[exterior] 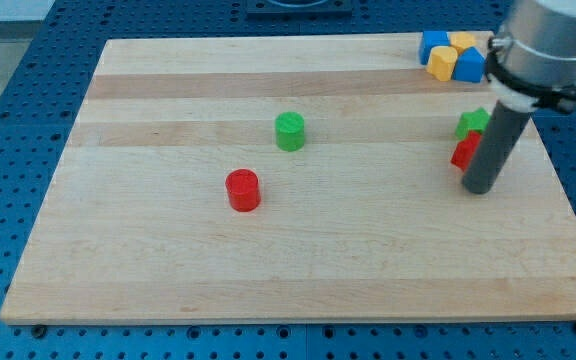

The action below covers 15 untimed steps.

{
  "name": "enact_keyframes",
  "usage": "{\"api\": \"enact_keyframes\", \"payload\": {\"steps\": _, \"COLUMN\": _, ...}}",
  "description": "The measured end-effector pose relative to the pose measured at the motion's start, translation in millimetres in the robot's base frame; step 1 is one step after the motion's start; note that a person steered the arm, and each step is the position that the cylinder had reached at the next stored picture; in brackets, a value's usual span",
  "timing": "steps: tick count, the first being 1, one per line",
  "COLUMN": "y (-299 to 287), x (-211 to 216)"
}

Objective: Slide the red circle closer to the red star

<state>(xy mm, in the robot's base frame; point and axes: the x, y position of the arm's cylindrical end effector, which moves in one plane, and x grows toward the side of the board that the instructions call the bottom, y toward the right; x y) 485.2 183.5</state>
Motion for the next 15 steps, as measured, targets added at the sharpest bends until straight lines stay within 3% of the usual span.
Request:
{"api": "enact_keyframes", "payload": {"steps": 3, "y": -181, "x": 53}}
{"api": "enact_keyframes", "payload": {"steps": 5, "y": -284, "x": 50}}
{"api": "enact_keyframes", "payload": {"steps": 6, "y": -302, "x": 35}}
{"api": "enact_keyframes", "payload": {"steps": 8, "y": -292, "x": 8}}
{"api": "enact_keyframes", "payload": {"steps": 12, "y": -187, "x": -7}}
{"api": "enact_keyframes", "payload": {"steps": 15, "y": -184, "x": -61}}
